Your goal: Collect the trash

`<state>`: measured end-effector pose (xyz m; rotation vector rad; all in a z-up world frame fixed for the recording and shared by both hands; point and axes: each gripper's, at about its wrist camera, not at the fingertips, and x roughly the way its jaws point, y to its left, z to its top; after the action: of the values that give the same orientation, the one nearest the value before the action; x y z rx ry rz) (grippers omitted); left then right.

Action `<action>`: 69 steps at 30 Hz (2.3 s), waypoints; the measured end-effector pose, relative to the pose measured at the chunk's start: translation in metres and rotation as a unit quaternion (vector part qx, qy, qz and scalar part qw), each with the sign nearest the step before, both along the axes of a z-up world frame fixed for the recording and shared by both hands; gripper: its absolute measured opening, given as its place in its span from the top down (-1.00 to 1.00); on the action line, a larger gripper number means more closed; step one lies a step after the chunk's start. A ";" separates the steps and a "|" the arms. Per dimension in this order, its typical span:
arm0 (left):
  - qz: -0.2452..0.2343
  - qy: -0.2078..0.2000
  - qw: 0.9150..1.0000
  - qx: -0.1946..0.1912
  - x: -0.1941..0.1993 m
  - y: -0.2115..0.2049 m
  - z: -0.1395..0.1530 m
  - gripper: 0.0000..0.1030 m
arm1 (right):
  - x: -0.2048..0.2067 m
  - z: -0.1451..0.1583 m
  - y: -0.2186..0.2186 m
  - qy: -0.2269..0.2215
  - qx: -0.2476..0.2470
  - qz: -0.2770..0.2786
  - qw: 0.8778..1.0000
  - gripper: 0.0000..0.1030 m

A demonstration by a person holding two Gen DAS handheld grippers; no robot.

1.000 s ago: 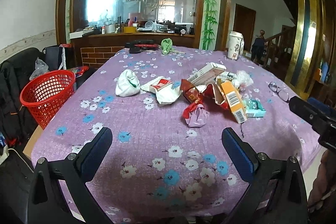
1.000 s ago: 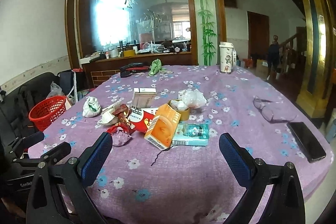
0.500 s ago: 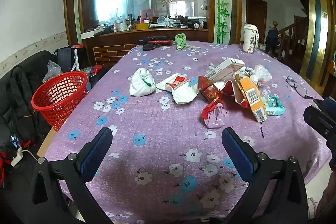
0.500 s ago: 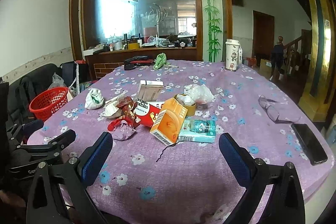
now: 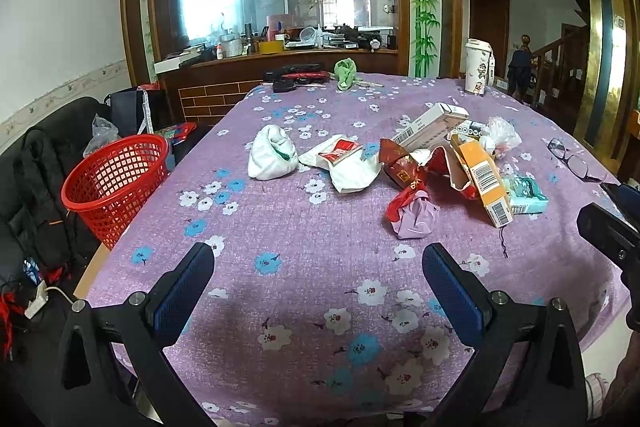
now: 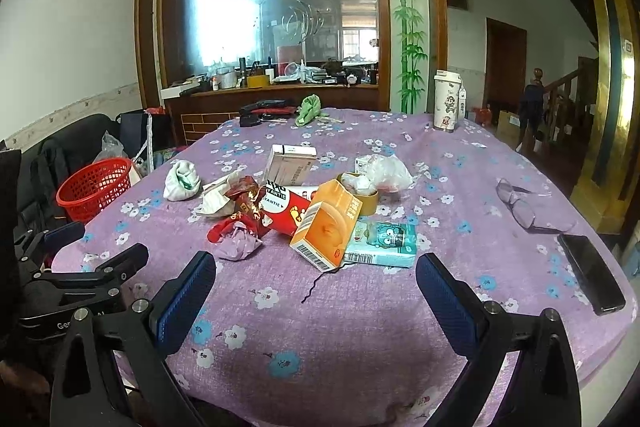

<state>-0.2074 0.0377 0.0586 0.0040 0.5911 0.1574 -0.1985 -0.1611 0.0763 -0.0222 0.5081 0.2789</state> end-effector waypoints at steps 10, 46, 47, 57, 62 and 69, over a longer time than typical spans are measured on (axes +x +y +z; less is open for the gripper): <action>0.001 0.007 1.000 -0.002 0.001 0.001 -0.002 -1.00 | 0.001 -0.003 0.001 0.008 0.004 0.001 1.000 -0.97; -0.072 0.090 0.992 -0.052 0.062 0.001 -0.020 -1.00 | 0.028 -0.006 -0.014 0.044 0.024 -0.019 0.999 -0.97; -0.079 0.096 0.991 -0.053 0.068 -0.002 -0.021 -1.00 | 0.031 -0.006 -0.015 0.046 0.023 -0.020 0.998 -0.97; -0.113 0.151 0.981 -0.036 0.130 -0.040 -0.041 -0.29 | 0.083 -0.008 -0.028 0.124 0.061 0.000 0.990 -0.88; -0.111 0.162 0.979 -0.051 0.138 -0.032 -0.046 0.22 | 0.112 -0.014 -0.019 0.168 0.088 0.019 0.982 -0.69; -0.103 0.158 0.980 -0.066 0.131 -0.014 -0.043 0.22 | 0.148 -0.031 -0.001 0.214 0.097 0.013 0.972 -0.50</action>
<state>-0.0765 0.0239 0.0152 -0.0384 0.9128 -0.0872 -0.0505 -0.1624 0.0448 0.2259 0.9070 0.3594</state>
